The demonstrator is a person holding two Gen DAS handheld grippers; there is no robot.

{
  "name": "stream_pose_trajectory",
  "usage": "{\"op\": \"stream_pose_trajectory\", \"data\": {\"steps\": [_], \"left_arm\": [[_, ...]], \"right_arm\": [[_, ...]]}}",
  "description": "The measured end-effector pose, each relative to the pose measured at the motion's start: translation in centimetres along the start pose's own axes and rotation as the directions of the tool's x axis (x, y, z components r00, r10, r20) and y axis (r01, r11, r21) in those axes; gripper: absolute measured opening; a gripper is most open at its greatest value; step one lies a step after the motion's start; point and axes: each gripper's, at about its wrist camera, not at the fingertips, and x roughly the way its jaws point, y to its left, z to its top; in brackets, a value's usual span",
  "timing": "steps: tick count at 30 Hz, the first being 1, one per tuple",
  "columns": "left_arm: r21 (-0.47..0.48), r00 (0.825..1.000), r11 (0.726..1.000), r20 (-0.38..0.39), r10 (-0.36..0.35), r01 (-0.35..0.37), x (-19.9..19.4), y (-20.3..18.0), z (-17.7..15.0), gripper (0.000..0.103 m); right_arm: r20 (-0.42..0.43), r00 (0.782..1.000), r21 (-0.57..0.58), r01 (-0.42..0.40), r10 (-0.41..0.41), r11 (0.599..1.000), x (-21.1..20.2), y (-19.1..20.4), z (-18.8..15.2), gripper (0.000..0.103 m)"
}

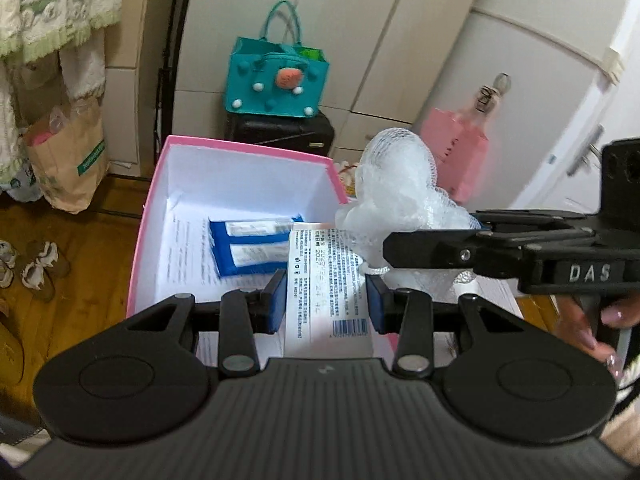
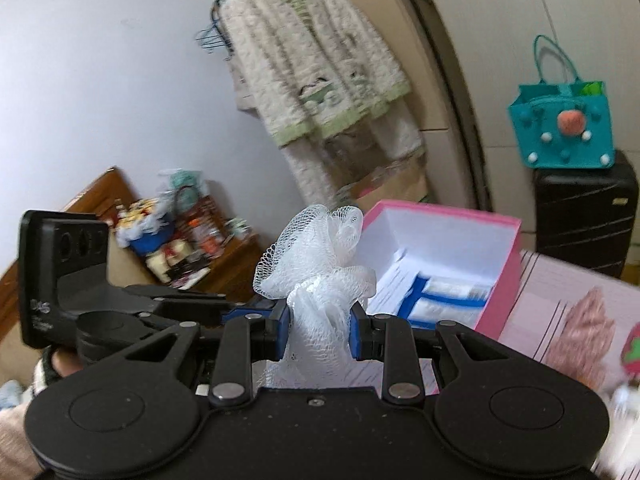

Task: Organize soft objects
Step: 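Carry the puff and wipe pack into the pink box and open both grippers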

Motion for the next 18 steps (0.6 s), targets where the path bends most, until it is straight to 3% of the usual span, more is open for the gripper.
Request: {"op": "stream_pose_trajectory", "data": {"steps": [4,8,11,15,18], "left_arm": [[-0.102,0.998,0.994,-0.044,-0.052,0.047,3.7,2.7,1.8,0.039],[-0.119,0.999,0.993,-0.040,0.007,-0.012,6.8,4.2,2.8,0.039],[-0.120,0.997,0.991,-0.050,0.061,-0.066,8.5,4.8,3.4,0.039],[-0.088,0.988,0.986,-0.078,0.132,-0.139,10.7,5.0,4.3,0.039],[-0.078,0.978,0.980,-0.109,0.176,-0.185,12.2,5.3,4.7,0.039]], "right_arm": [[-0.002,0.999,-0.006,0.052,-0.052,0.999,2.8,-1.8,1.5,0.033],[-0.043,0.997,-0.013,0.056,-0.057,0.998,5.3,-3.3,3.1,0.033],[-0.074,0.991,-0.004,0.116,-0.116,0.993,7.3,-4.8,3.4,0.033],[-0.123,0.982,0.031,0.147,-0.142,0.989,9.6,-6.9,3.6,0.033],[-0.136,0.972,-0.004,0.192,-0.191,0.981,10.7,-7.2,3.6,0.035]]}}
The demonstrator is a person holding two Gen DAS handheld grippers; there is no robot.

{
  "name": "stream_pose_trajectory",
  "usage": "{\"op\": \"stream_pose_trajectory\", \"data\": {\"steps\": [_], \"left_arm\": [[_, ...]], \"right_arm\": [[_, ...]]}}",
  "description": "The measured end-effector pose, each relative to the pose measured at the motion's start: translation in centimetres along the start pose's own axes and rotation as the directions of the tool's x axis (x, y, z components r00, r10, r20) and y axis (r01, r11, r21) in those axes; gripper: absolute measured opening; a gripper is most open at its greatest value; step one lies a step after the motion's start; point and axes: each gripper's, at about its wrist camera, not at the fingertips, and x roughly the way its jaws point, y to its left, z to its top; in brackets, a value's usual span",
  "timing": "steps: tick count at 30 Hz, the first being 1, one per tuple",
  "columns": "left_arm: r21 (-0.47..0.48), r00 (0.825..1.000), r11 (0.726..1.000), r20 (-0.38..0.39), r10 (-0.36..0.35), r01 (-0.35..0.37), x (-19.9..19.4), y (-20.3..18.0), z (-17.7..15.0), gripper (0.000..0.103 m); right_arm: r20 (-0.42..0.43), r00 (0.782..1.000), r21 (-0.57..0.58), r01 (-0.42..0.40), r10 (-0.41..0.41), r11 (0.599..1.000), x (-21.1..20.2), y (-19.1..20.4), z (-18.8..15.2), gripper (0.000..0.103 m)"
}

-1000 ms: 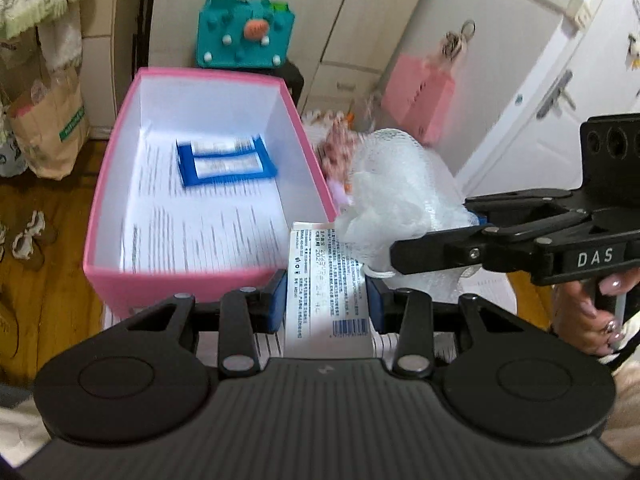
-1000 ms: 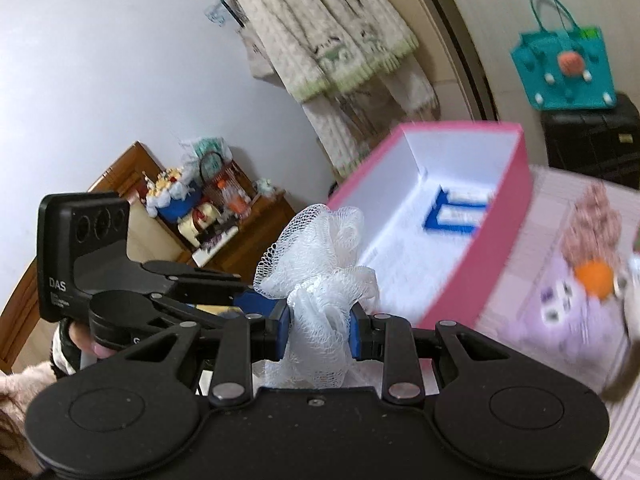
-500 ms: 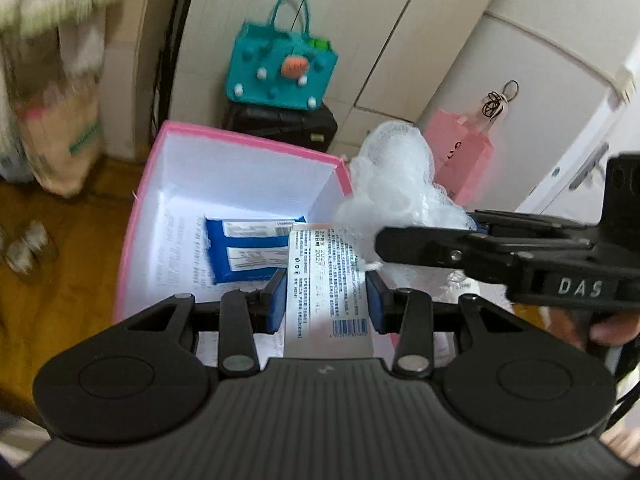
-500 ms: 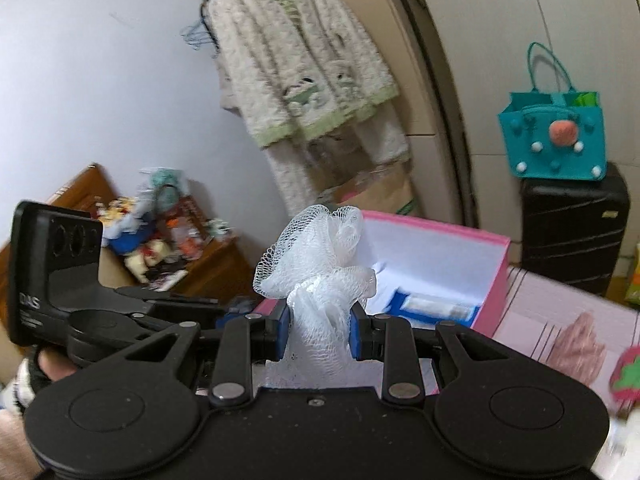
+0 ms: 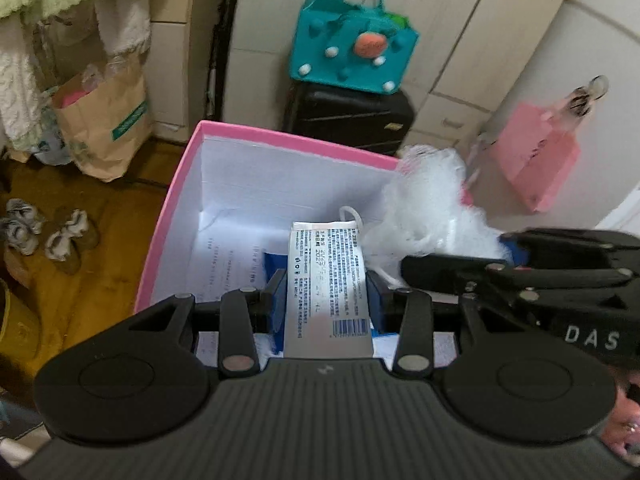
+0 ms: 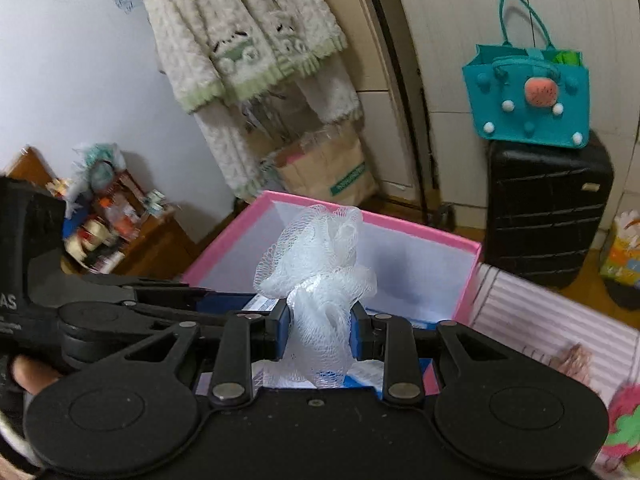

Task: Organize soft objects
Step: 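Carry the puff and wipe pack into the pink box and open both grippers, then move both grippers back toward the purple plush toy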

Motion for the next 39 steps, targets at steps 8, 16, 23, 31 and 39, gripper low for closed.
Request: {"op": "stream_pose_trajectory", "data": {"steps": [8,16,23,31,39], "left_arm": [[0.056,0.987,0.988,0.070,0.142,-0.145,0.8,-0.5,0.1,0.046],[0.210,0.966,0.956,0.200,0.165,-0.207,-5.5,-3.1,-1.6,0.065],[0.276,0.974,0.953,0.216,0.066,-0.126,-12.5,-4.9,-4.1,0.069],[0.365,0.972,0.929,0.232,-0.032,-0.057,-19.1,-7.5,-7.2,0.075],[0.461,0.974,0.887,0.198,-0.112,0.008,-22.0,-10.4,-10.3,0.081]], "right_arm": [[-0.023,0.994,-0.044,0.109,-0.110,0.993,1.5,-0.5,0.3,0.046],[0.045,0.998,0.017,0.045,-0.046,0.999,-2.9,-0.1,-1.1,0.070],[0.078,0.993,-0.033,0.086,-0.084,0.996,-8.5,2.1,-3.3,0.071],[0.090,0.995,-0.096,0.051,-0.042,0.994,-16.6,4.7,-6.4,0.072],[0.141,0.990,-0.127,0.049,-0.031,0.991,-23.8,5.3,-10.2,0.074]]}}
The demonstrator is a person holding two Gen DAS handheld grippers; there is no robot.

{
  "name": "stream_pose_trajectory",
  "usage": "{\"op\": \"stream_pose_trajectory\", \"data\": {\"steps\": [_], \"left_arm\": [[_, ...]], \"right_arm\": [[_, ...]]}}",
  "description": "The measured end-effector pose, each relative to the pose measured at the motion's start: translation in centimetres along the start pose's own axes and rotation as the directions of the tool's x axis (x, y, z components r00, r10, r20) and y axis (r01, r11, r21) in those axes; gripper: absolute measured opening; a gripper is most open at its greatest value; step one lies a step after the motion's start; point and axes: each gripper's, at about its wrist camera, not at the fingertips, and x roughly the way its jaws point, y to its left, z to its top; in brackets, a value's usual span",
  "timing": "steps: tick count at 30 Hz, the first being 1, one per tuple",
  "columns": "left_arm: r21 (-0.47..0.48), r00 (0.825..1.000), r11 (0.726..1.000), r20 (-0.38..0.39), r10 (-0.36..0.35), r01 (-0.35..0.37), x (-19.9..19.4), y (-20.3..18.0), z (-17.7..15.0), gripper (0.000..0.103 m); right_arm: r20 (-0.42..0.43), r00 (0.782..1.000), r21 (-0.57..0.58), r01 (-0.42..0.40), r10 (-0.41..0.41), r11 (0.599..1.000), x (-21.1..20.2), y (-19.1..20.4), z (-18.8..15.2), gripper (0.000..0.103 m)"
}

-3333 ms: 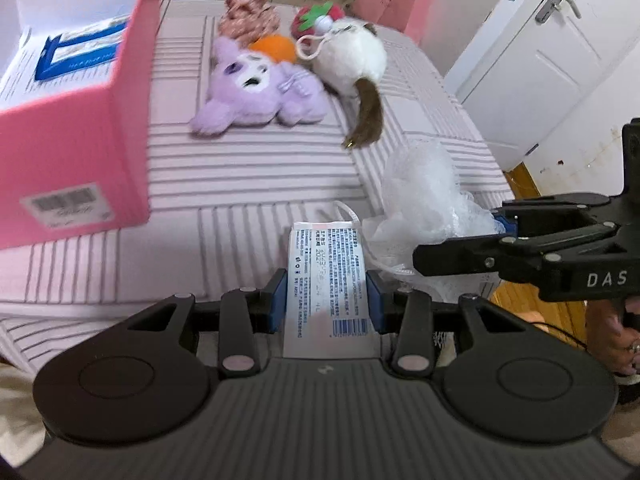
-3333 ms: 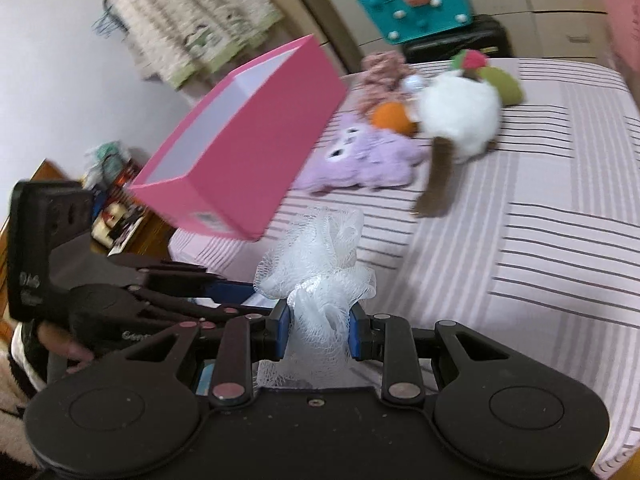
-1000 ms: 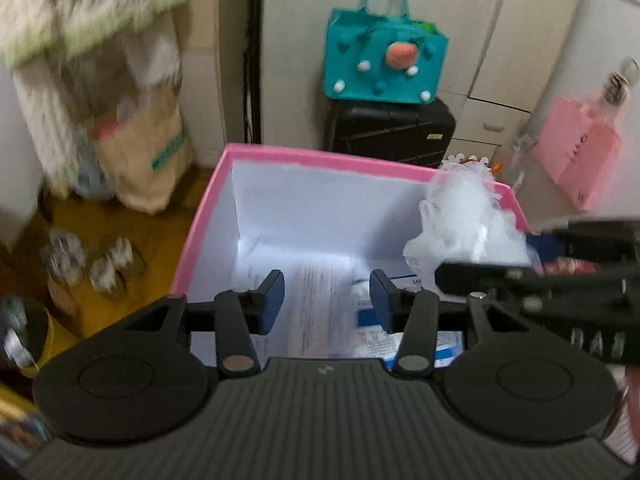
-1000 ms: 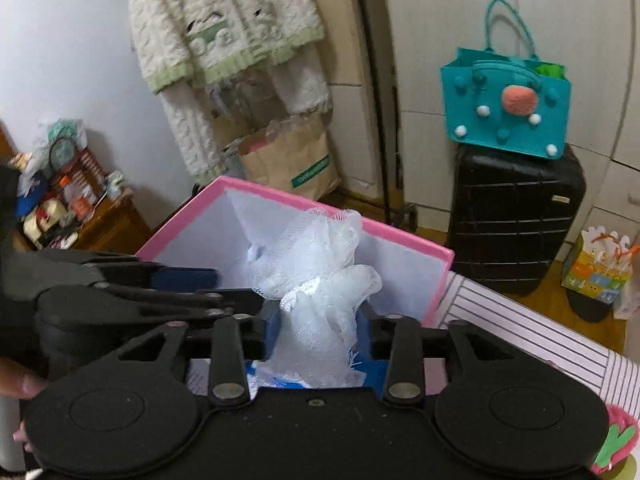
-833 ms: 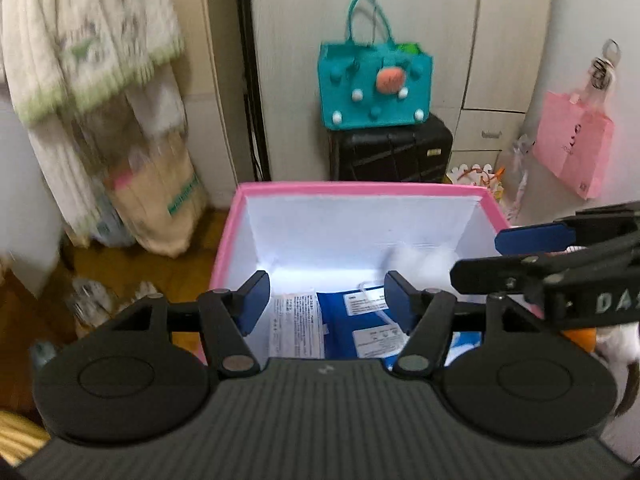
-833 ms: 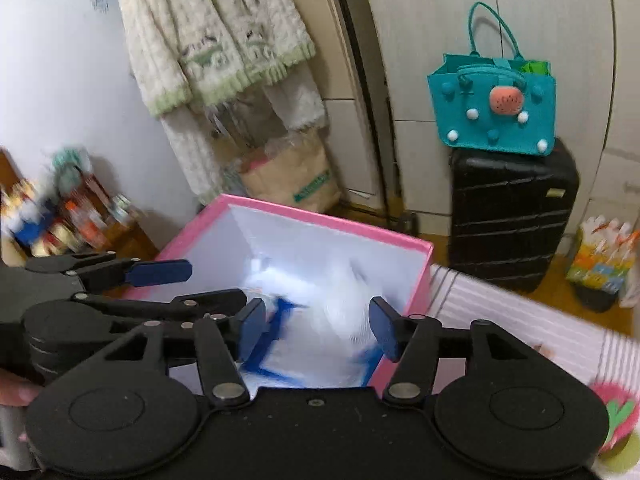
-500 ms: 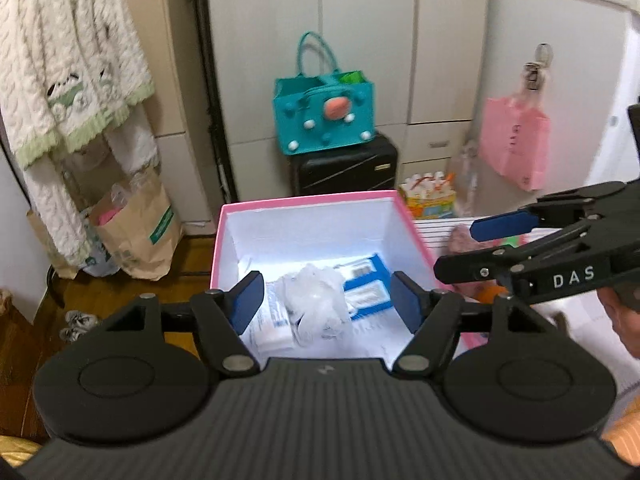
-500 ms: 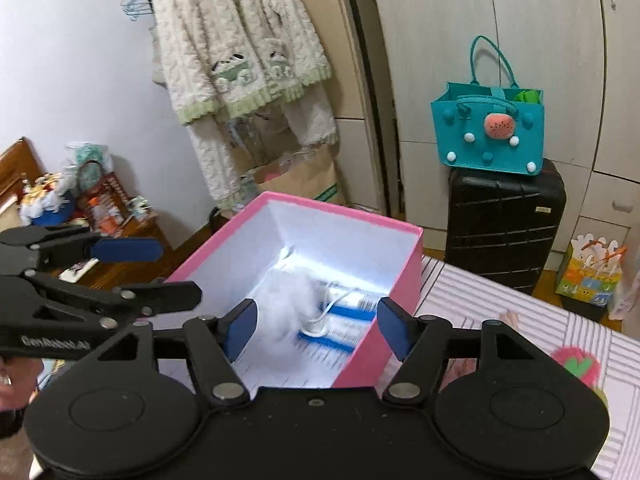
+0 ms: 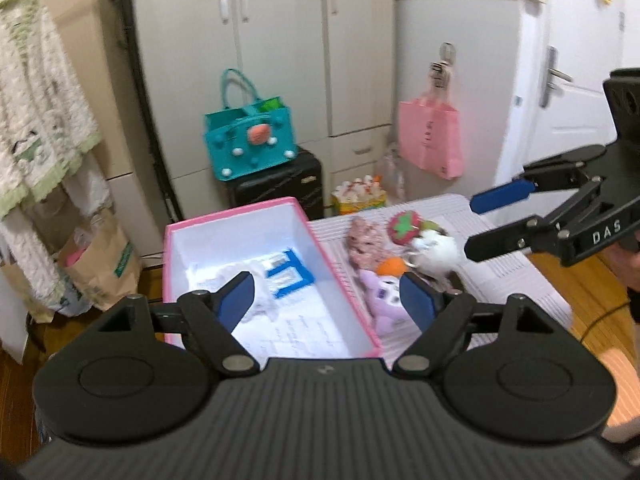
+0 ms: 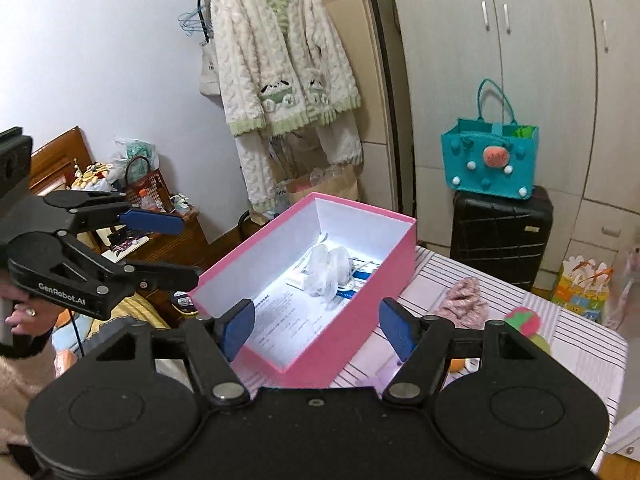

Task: Organize soft objects
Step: 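Move both grippers back toward the purple plush toy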

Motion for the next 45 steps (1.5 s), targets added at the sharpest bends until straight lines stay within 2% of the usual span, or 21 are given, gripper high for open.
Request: {"op": "stream_pose_trajectory", "data": {"steps": [7,11,15,22,29,33,41,43,45], "left_arm": [[0.075,0.996,0.993,-0.041,-0.085,0.088,0.6,-4.3,-1.3,0.081],[0.115,0.986,0.983,-0.100,-0.134,0.146,2.0,-6.3,-1.9,0.081],[0.143,0.978,0.974,-0.141,-0.155,0.175,3.4,-7.6,-2.6,0.081],[0.133,0.963,0.964,-0.173,-0.204,0.228,6.4,-8.5,-3.0,0.081],[0.111,0.960,0.967,-0.191,-0.206,0.230,9.7,-9.4,-3.2,0.081],[0.080,0.965,0.979,-0.199,-0.170,0.189,12.5,-9.9,-3.2,0.081],[-0.001,0.950,0.987,-0.270,-0.156,0.162,18.4,-10.9,-2.8,0.080],[-0.026,0.951,0.988,-0.268,-0.151,0.150,19.6,-11.0,-2.5,0.080],[-0.041,0.958,0.993,-0.262,-0.114,0.107,20.7,-11.0,-2.2,0.079]], "right_arm": [[0.013,1.000,-0.023,0.022,-0.022,0.999,-2.9,-0.1,-3.1,0.075],[-0.003,1.000,-0.022,0.029,-0.029,0.999,-3.6,-0.6,-5.1,0.075],[-0.027,0.999,-0.026,0.031,-0.032,0.999,-3.7,-1.5,-7.2,0.075],[-0.049,0.999,-0.045,0.022,-0.024,0.999,-2.2,-3.4,-10.1,0.075],[-0.064,0.998,-0.070,-0.009,0.005,0.998,0.8,-5.1,-12.1,0.075],[-0.058,0.998,-0.056,-0.038,0.035,0.998,3.0,-6.5,-13.1,0.075],[-0.035,0.999,-0.057,0.010,-0.012,0.998,7.4,-8.6,-14.2,0.075],[-0.025,1.000,-0.051,0.009,-0.010,0.999,8.2,-8.9,-14.3,0.075],[-0.015,1.000,-0.037,0.012,-0.013,0.999,9.0,-9.3,-14.3,0.075]]}}
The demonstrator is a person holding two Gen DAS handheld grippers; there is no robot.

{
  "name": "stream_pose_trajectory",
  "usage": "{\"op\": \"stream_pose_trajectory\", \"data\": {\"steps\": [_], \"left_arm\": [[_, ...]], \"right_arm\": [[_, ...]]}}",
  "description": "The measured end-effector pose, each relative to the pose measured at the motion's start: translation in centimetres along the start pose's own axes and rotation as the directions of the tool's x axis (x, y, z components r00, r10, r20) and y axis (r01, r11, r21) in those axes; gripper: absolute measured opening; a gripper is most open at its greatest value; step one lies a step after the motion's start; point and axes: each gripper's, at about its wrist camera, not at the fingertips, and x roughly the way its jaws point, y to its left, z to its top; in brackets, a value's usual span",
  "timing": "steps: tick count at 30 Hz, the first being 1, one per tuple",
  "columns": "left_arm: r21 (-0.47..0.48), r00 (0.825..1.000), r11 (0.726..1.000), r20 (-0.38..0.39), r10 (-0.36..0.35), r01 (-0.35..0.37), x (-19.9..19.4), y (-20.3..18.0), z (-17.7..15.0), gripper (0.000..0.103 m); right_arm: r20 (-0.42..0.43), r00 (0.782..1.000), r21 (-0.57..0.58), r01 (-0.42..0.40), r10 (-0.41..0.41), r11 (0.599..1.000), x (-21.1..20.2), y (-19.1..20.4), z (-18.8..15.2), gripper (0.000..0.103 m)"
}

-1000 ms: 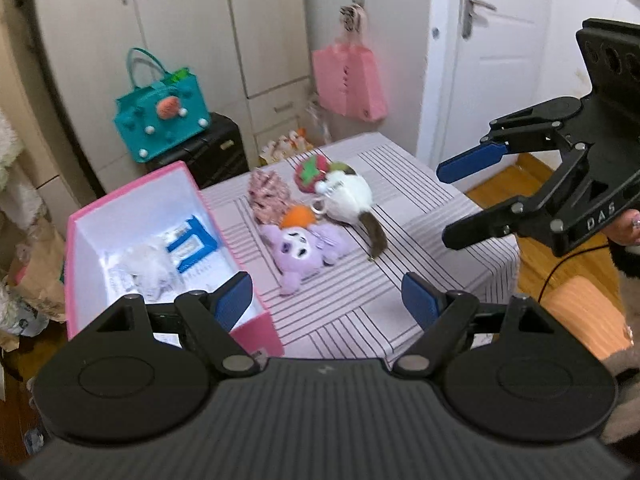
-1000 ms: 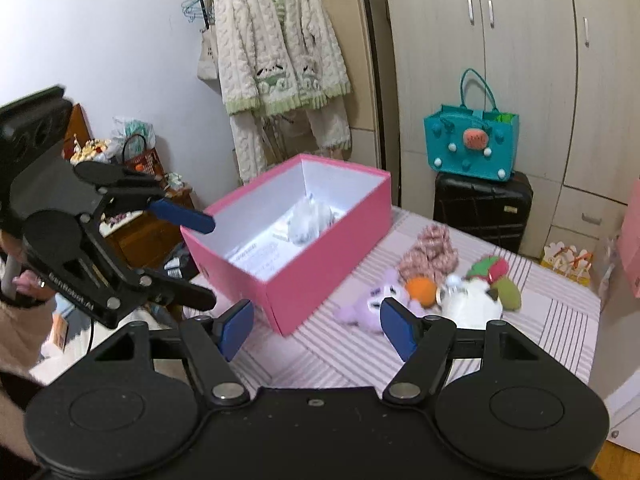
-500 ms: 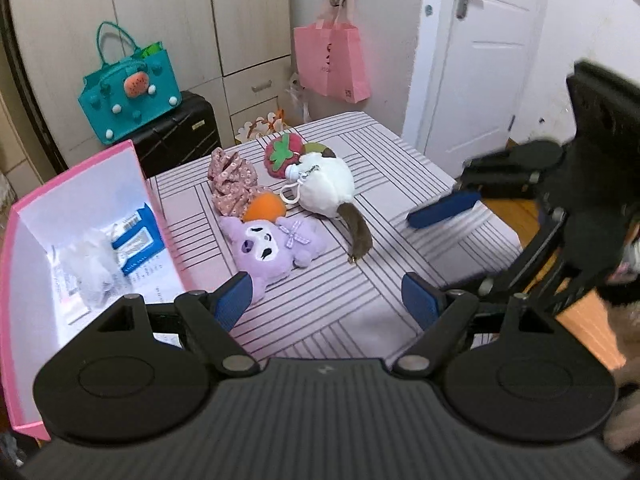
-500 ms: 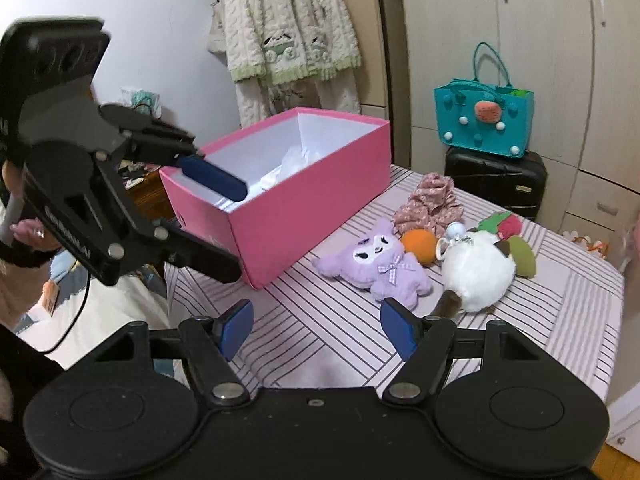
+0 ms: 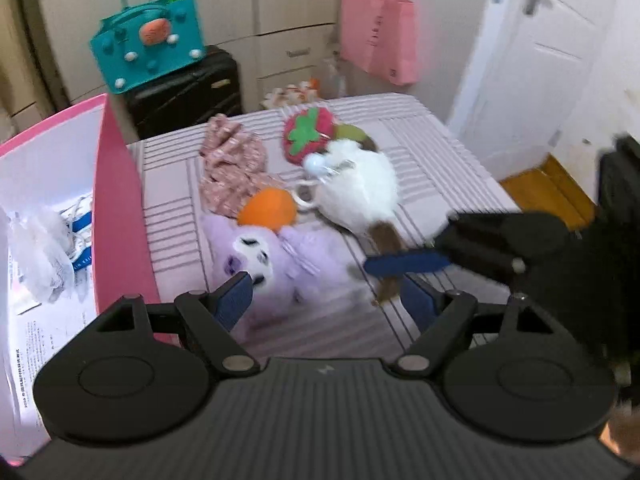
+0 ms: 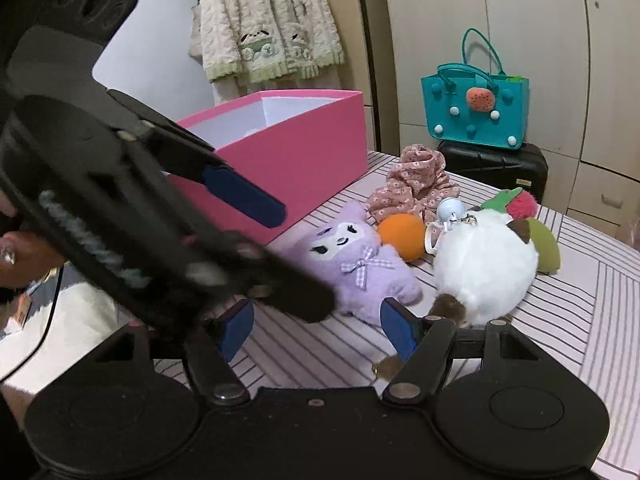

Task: Organize soft objects
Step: 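Move both grippers back toward the purple plush toy, then close both grippers together on the purple plush toy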

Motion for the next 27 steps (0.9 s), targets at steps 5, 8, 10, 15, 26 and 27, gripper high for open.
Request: {"op": "stream_pose_trajectory", "data": {"steps": [5,8,10,15,26,27], "left_arm": [[-0.045,0.998,0.997,-0.002,0.055,-0.055,2.3,0.4,0.9,0.078],[-0.056,0.995,0.993,0.002,0.100,-0.100,3.2,0.5,1.1,0.076],[-0.060,0.989,0.987,0.021,0.149,-0.148,3.6,0.6,1.1,0.076],[-0.101,0.986,0.981,0.007,0.167,-0.166,4.6,1.4,1.0,0.076],[-0.224,0.996,0.970,-0.040,0.082,-0.089,5.3,2.6,0.2,0.076],[-0.228,0.996,0.970,-0.036,0.082,-0.089,5.3,2.7,0.1,0.076]], "right_arm": [[0.007,0.999,0.045,0.044,-0.044,0.998,1.6,-0.9,0.0,0.075],[0.004,0.998,0.060,0.069,-0.069,0.996,2.2,-1.3,-0.1,0.075],[0.001,0.998,0.077,0.070,-0.070,0.995,2.5,-1.7,0.0,0.075],[-0.015,0.995,0.086,0.100,-0.099,0.991,3.2,-2.3,-0.1,0.075],[-0.026,0.996,0.118,0.086,-0.084,0.989,4.2,-2.5,-0.3,0.073],[-0.024,0.996,0.120,0.085,-0.082,0.989,4.3,-2.5,-0.3,0.072]]}}
